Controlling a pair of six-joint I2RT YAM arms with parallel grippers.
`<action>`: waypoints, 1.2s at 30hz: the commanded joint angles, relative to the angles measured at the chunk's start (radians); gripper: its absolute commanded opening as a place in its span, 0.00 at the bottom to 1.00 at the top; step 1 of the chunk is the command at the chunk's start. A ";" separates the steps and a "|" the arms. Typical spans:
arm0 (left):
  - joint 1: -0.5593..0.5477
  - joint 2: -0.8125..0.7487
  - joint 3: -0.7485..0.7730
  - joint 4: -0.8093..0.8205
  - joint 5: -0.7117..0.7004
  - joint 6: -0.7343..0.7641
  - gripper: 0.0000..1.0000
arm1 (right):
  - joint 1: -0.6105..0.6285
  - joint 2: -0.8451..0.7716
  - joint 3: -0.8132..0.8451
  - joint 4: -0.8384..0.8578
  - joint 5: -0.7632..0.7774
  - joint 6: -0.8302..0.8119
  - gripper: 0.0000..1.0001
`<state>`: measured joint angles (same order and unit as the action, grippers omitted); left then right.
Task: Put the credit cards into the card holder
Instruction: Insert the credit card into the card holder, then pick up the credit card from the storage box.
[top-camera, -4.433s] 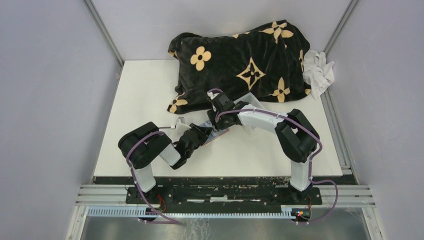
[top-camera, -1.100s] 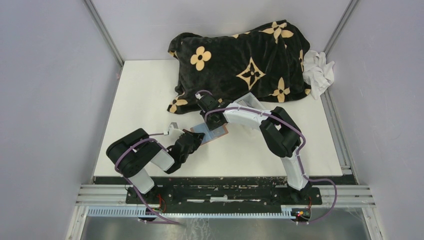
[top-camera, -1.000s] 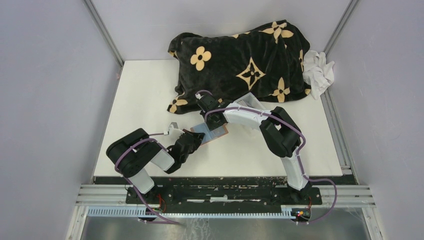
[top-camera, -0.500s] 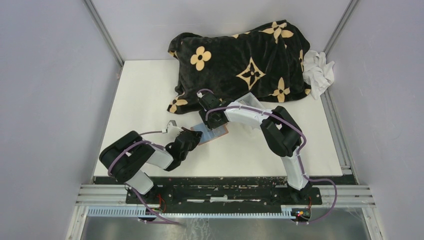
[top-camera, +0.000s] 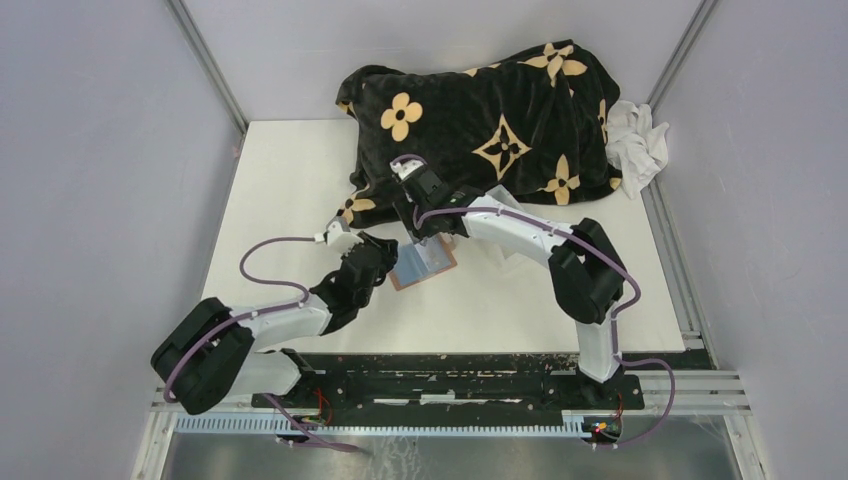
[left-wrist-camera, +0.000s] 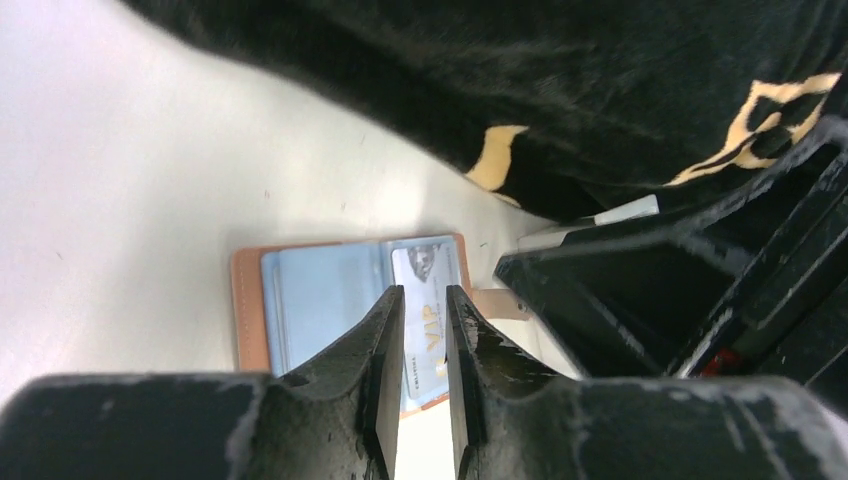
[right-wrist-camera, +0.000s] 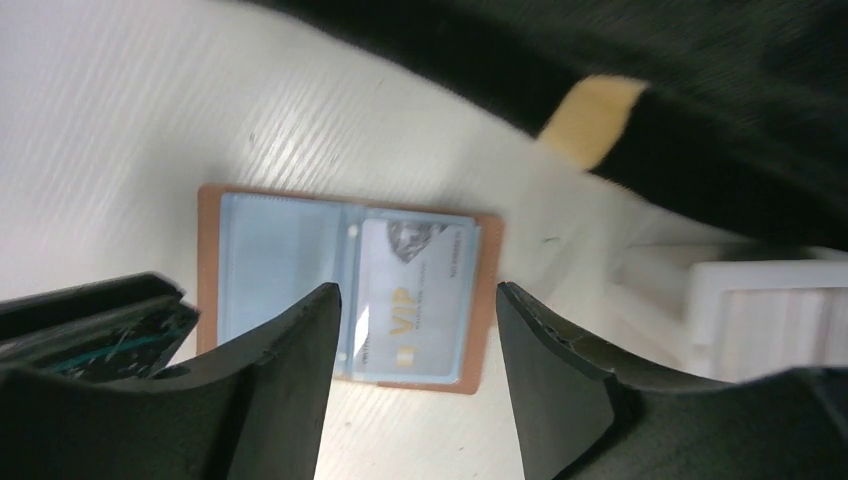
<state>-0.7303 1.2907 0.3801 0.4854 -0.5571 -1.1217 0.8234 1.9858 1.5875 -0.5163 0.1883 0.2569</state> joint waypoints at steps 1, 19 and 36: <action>-0.002 -0.108 0.076 -0.117 -0.087 0.186 0.29 | -0.004 -0.113 -0.014 0.210 0.194 -0.095 0.63; -0.005 -0.230 0.068 -0.196 -0.126 0.305 0.61 | -0.262 -0.175 -0.083 0.214 0.098 -0.004 0.96; -0.004 -0.188 0.071 -0.236 -0.114 0.270 0.41 | -0.353 -0.179 -0.201 0.135 0.063 0.025 0.79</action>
<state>-0.7307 1.0954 0.4389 0.2581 -0.6529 -0.8753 0.4797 1.8557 1.4017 -0.3843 0.2699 0.2581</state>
